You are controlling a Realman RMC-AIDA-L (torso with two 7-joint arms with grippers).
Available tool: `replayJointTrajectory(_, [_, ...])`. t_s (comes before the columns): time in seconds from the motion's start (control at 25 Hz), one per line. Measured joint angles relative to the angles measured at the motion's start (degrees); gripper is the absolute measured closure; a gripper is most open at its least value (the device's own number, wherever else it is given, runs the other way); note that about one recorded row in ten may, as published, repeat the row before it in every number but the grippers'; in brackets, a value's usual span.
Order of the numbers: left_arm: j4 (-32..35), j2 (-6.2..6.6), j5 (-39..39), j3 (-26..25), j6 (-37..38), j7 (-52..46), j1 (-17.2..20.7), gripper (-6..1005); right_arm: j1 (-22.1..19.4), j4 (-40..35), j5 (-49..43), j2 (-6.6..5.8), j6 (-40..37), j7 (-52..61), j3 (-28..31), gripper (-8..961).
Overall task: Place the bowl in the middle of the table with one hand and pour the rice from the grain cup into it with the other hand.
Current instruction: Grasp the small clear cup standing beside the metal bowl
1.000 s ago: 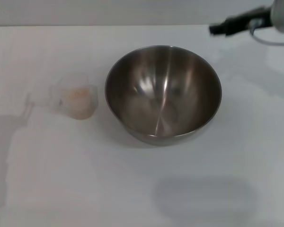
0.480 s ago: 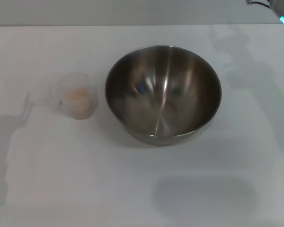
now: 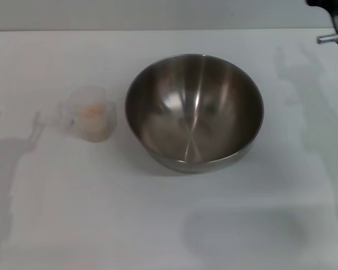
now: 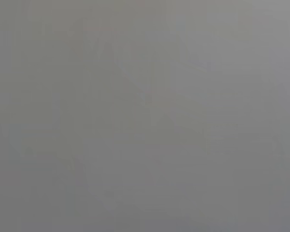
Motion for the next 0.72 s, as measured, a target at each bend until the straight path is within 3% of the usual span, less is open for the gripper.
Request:
replayJointTrajectory(0.08, [-0.25,-0.05,-0.06,1.51,-1.65,0.93,0.15,173,1.17,-8.58,0.00,0.02,-9.86,6.05,-0.24,447])
replayJointTrajectory(0.2, [-1.58,-0.05,-0.29,3.37,-3.51,3.08,0.75,173,1.30,-11.67,0.00,0.02,-12.80,7.95,0.14,447])
replayJointTrajectory(0.52, [-9.96,-0.06,-0.43,6.98,-12.35,12.26,4.15,173,1.84,-14.91,0.01,-0.22,-13.42,8.34,0.91,447])
replayJointTrajectory(0.72, [-12.08,-0.11,-0.54,8.00,-17.53,13.09,4.86,173,2.83,-16.79,0.04,-0.38,-13.64,8.11,1.61,447])
